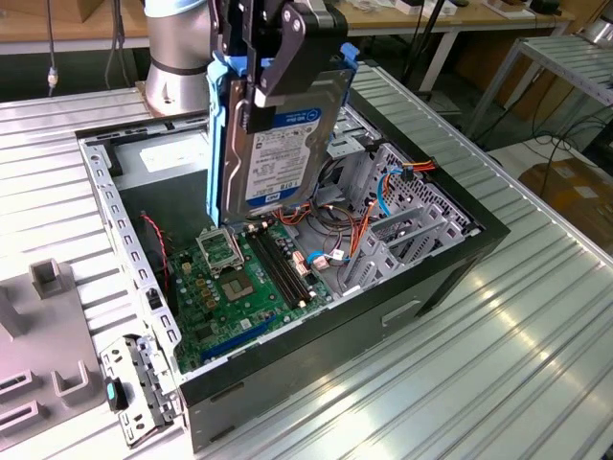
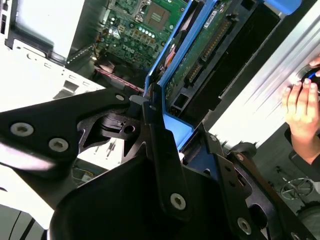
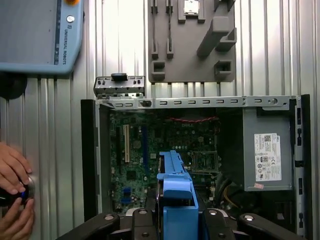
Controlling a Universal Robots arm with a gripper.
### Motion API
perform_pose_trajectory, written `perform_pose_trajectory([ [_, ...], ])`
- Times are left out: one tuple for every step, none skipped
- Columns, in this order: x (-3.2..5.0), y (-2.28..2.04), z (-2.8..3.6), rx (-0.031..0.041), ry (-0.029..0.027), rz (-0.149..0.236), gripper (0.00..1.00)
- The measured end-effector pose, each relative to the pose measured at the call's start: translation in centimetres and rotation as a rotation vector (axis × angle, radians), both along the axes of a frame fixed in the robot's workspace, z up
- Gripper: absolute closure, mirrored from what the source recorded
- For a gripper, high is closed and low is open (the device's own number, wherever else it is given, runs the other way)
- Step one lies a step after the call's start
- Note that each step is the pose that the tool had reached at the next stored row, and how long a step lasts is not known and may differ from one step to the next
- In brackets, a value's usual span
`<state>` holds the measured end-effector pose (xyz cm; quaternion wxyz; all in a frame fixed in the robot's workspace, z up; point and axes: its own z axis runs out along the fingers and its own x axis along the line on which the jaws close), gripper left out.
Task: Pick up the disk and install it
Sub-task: 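Insert the disk into the insertion slot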
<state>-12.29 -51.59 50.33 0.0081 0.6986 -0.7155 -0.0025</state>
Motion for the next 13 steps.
perform_pose_trajectory([
  [0.01, -0.15, -0.03, 0.0000, -0.0001, 0.000, 0.63],
  [0.04, -0.24, -0.08, -0.0002, -0.0004, 0.000, 0.63],
  [0.10, -0.29, -0.13, -0.0006, -0.0005, 0.000, 0.63],
  [0.36, -0.45, -0.24, -0.0012, -0.0004, 0.000, 0.63],
  [0.49, -0.51, -0.29, -0.0014, -0.0004, 0.000, 0.63],
  [0.73, -0.55, -0.35, -0.0019, -0.0003, 0.000, 0.63],
  [1.12, -0.62, -0.42, -0.0024, -0.0004, 0.000, 0.63],
  [1.46, -0.68, -0.48, -0.0028, -0.0004, 0.000, 0.63],
  [1.92, -0.76, -0.58, -0.0039, -0.0004, 0.000, 0.63],
  [2.37, -0.81, -0.66, -0.0051, -0.0003, 0.000, 0.63],
  [2.73, -0.83, -0.72, -0.0056, -0.0003, 0.000, 0.63],
  [3.17, -0.86, -0.80, -0.0060, -0.0004, 0.000, 0.63],
  [3.51, -0.87, -0.86, -0.0066, -0.0005, 0.000, 0.63],
])
